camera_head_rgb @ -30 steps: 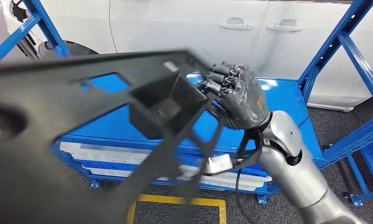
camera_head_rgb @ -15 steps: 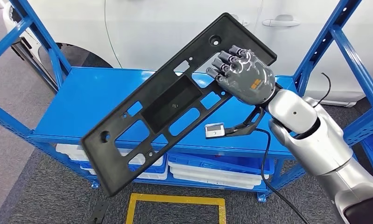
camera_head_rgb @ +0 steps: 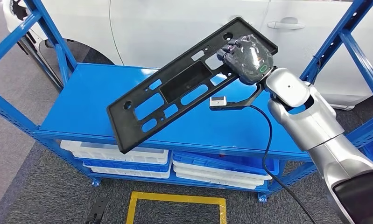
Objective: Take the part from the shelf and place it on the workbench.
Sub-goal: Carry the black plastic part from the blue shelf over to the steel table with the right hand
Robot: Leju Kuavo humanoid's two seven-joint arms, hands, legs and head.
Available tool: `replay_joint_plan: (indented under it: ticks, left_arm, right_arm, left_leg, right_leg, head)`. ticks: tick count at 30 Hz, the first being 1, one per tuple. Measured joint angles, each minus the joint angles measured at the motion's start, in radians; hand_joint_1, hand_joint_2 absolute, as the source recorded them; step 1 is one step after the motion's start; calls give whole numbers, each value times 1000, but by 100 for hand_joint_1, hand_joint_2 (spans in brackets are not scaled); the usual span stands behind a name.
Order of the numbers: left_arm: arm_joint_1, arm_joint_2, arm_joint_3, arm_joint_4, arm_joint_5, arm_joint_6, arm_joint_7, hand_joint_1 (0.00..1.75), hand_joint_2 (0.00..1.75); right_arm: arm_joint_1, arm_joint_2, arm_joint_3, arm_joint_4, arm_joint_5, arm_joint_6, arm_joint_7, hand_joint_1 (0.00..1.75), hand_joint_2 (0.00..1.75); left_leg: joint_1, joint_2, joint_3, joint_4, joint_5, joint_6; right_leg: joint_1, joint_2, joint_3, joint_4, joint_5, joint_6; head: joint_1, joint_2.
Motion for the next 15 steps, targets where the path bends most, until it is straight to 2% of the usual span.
replay_joint_plan:
  ticks: [2, 3, 6, 7, 9, 11, 12, 13, 14, 15]
  left_arm:
    - [-4, -1, -4, 0, -4, -4, 1, 0, 175]
    - [-7, -2, -5, 0, -7, -5, 2, 0, 175]
    - [-10, -4, -7, 0, -10, -7, 5, 0, 175]
    - [-11, -5, -7, 0, -10, -6, 5, 0, 175]
    - [-12, -5, -7, 0, -9, -3, 7, 0, 175]
    - [-11, -6, -7, 0, -7, 0, 9, 0, 175]
    - [-10, -6, -7, 0, -6, 1, 11, 0, 175]
    - [-8, -7, -7, 0, -6, 2, 12, 0, 175]
    - [-7, -7, -7, 0, -5, 3, 12, 0, 175]
    - [-6, -6, -7, 0, -5, 3, 12, 0, 175]
  right_arm:
    - [-33, 35, -6, 82, -38, 22, -5, 171, 175]
    - [-47, 55, -12, 128, -69, 29, -13, 171, 175]
    - [-76, 119, -52, 256, -195, 68, -53, 174, 175]
    - [-85, 143, -73, 290, -250, 97, -68, 174, 175]
    - [-105, 188, -115, 337, -365, 178, -88, 175, 175]
    - [-123, 226, -158, 370, -475, 276, -92, 175, 175]
    - [-130, 241, -179, 384, -521, 324, -88, 175, 175]
    - [-135, 254, -200, 395, -559, 366, -84, 175, 175]
    - [-140, 265, -219, 405, -591, 404, -79, 175, 175]
    - [-146, 275, -235, 413, -618, 434, -75, 175, 175]
  left_leg:
    - [-4, 0, -5, 9, -6, -9]
    - [-5, 1, -8, 11, -7, -14]
    - [-4, 2, -12, 13, -8, -30]
    - [-3, 2, -17, 25, -18, -35]
    - [0, 3, -52, 106, -67, -45]
    - [0, 3, -113, 239, -124, -51]
    - [0, 3, -136, 286, -136, -52]
    - [0, 3, -144, 297, -129, -52]
    - [0, 3, -132, 268, -102, -50]
    - [0, 3, -104, 205, -64, -47]
  right_leg:
    - [1, 1, 57, -125, 47, -7]
    - [3, 2, 69, -154, 53, -11]
    - [6, 3, 69, -164, 54, -29]
    - [5, 3, 69, -167, 56, -36]
    - [3, 3, 71, -171, 58, -48]
    - [5, 3, 71, -171, 57, -53]
    - [6, 3, 72, -170, 56, -54]
    - [7, 3, 73, -170, 55, -54]
    - [7, 3, 75, -169, 54, -54]
    - [7, 3, 77, -169, 52, -53]
  head:
    - [0, 0]
    - [0, 0]
    - [0, 0]
    - [0, 0]
    - [-1, 0]
    - [-1, 0]
    - [-1, 0]
    - [-1, 0]
    - [-1, 0]
    - [-1, 0]
